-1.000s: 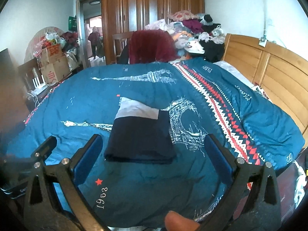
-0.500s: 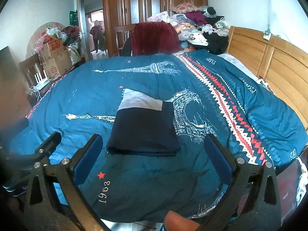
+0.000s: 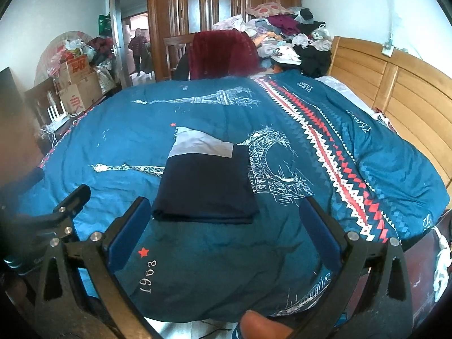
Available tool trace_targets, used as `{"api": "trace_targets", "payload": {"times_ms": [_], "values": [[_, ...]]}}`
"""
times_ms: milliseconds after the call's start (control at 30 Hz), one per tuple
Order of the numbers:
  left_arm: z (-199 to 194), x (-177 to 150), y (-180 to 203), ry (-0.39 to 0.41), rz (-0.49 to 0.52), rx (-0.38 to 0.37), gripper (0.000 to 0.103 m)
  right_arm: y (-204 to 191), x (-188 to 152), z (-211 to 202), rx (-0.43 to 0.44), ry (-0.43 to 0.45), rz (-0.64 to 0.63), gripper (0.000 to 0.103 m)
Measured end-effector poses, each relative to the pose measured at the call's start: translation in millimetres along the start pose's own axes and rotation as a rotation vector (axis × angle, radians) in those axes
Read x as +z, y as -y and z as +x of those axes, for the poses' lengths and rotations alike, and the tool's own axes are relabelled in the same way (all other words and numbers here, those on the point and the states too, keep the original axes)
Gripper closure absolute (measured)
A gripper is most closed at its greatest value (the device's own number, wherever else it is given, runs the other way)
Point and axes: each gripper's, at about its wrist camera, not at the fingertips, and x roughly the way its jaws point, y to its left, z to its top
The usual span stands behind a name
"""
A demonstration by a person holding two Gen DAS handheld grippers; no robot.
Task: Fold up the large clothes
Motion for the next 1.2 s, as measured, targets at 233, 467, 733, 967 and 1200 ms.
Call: {"api": "trace_targets", "payload": {"times_ms": [233, 467, 733, 967, 1200], "values": [[-2.4, 0.3, 1.9, 0.003, 0.002, 0.002, 0.0, 0.9, -0.3, 3.4, 0.002, -0.008, 0.003, 0.0], [-2.2, 0.7, 1.8, 0.006, 0.001, 0.002, 0.0, 2.2, 0.8, 4.0, 0.001, -0.014, 0.009, 0.0], [0.8, -0.2, -1.3, -0.001, -0.004, 0.007, 0.0, 3.8, 1.3, 6.6, 0.0, -0.012, 0.006, 0.0], [3.0, 0.6, -5.1, 0.003, -0.011, 0.008, 0.0, 5.3, 5.7, 9.7, -0.005, -0.006, -0.007, 0.0], [5.3, 0.3, -6.3, -0.004, -0.01, 0.009, 0.0, 5.9, 7.0, 10.8, 0.003, -0.011, -0.005, 0.0]]}}
